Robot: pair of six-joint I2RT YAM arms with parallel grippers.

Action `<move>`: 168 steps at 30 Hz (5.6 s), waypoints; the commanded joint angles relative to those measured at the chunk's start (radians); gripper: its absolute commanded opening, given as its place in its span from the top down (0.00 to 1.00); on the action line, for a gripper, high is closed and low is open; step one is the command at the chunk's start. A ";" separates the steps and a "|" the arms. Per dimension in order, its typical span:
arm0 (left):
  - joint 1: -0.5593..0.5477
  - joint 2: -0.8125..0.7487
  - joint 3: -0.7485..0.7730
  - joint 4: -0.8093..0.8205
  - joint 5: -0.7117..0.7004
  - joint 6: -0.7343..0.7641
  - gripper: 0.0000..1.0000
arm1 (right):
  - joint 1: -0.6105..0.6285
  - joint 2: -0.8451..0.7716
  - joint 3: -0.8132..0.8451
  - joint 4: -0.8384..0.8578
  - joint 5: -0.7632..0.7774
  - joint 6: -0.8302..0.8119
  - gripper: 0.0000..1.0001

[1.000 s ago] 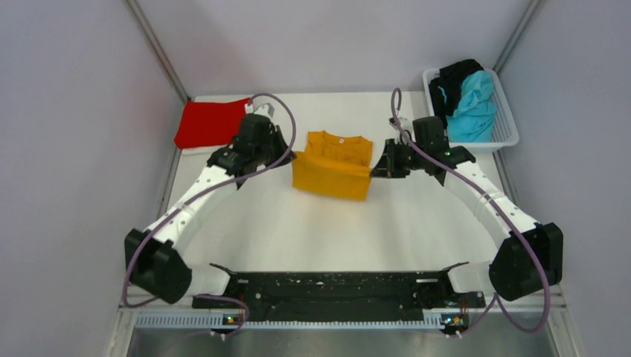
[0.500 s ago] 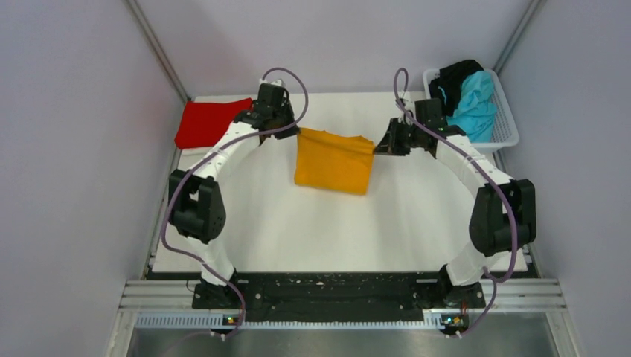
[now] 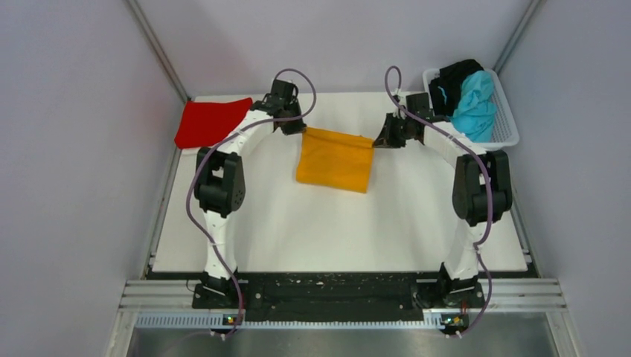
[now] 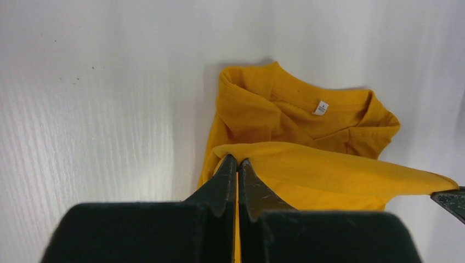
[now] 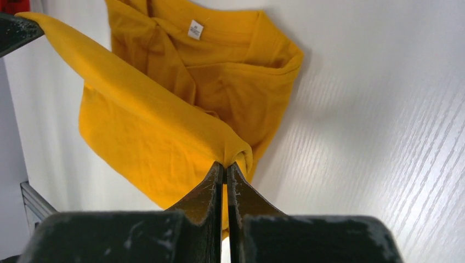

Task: Fold and stack the t-shirts
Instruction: Fold the long partially folded tshirt into a neat square, then put the neatly folded tshirt into the corner of the board with the left arm

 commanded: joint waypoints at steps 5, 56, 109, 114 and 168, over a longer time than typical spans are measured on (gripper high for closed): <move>0.024 0.087 0.142 -0.033 0.000 0.034 0.98 | -0.031 0.159 0.139 0.104 0.016 -0.033 0.92; -0.176 -0.645 -0.814 0.007 -0.073 -0.243 0.01 | 0.164 -0.648 -0.750 0.348 0.036 0.199 0.01; 0.036 -0.048 0.058 0.148 -0.967 0.720 1.00 | 0.066 -0.817 -0.803 0.278 0.520 0.065 0.02; 0.066 -0.027 0.190 0.122 -0.950 0.774 1.00 | 0.066 -0.781 -0.787 0.271 0.527 0.061 0.02; 0.293 0.011 0.322 0.060 -0.593 0.697 1.00 | 0.065 -0.674 -0.687 0.211 0.610 0.059 0.01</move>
